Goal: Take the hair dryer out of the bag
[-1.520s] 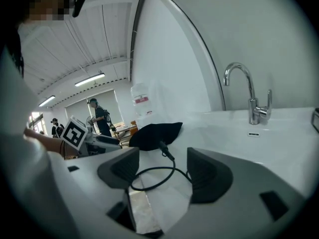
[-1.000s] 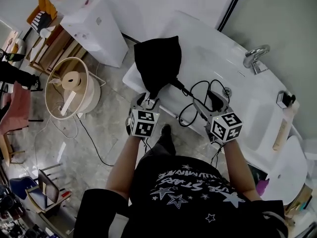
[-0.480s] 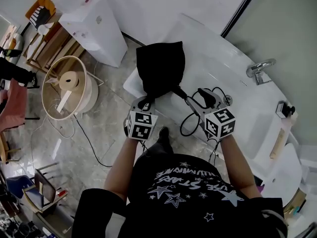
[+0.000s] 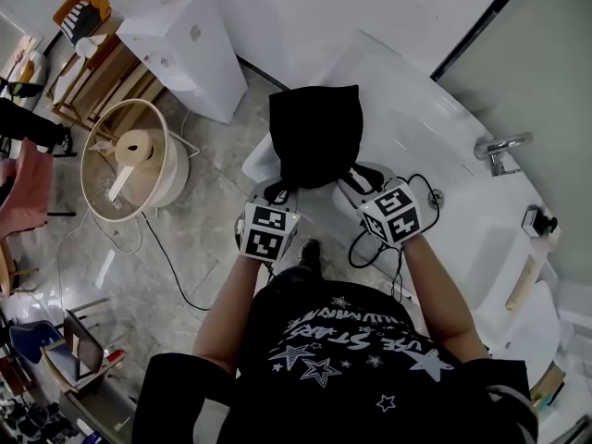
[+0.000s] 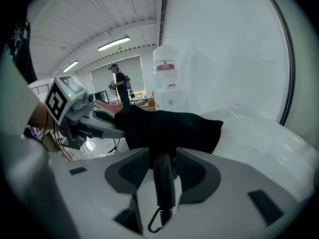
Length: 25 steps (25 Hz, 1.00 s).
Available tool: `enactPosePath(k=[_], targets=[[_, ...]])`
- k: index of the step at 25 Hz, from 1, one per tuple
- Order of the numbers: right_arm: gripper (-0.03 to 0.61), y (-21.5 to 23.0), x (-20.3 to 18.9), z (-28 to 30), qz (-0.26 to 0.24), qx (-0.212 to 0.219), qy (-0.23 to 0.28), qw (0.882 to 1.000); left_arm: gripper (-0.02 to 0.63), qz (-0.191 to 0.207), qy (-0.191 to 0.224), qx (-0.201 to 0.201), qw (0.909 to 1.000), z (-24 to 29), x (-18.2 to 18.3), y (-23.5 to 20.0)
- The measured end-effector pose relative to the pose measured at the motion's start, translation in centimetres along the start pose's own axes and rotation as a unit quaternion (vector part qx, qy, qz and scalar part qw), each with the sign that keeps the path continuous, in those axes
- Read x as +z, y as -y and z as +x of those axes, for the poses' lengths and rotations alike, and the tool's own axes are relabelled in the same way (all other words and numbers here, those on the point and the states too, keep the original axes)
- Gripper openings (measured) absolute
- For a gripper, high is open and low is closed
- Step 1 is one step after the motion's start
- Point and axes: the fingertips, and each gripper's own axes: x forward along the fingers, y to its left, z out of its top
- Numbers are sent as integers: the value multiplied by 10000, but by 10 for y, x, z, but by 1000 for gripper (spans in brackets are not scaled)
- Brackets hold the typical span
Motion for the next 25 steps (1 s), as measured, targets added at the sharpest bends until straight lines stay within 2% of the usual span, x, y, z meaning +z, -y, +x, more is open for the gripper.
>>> enactPosePath(k=[9,21,25], targets=[[183,1,-3,42,-57,-39,-612,9981,28,-16,-27,-187,9998,3,-1,-7],[215,2,-17,71,-113,-309,-1183,9924,28,-87,-27,-352,9993,1,-4,-10],[206,4,-17,73,-124,-312,-1199,9922,28,-161,-31,-296,9994,4,-5,-14]])
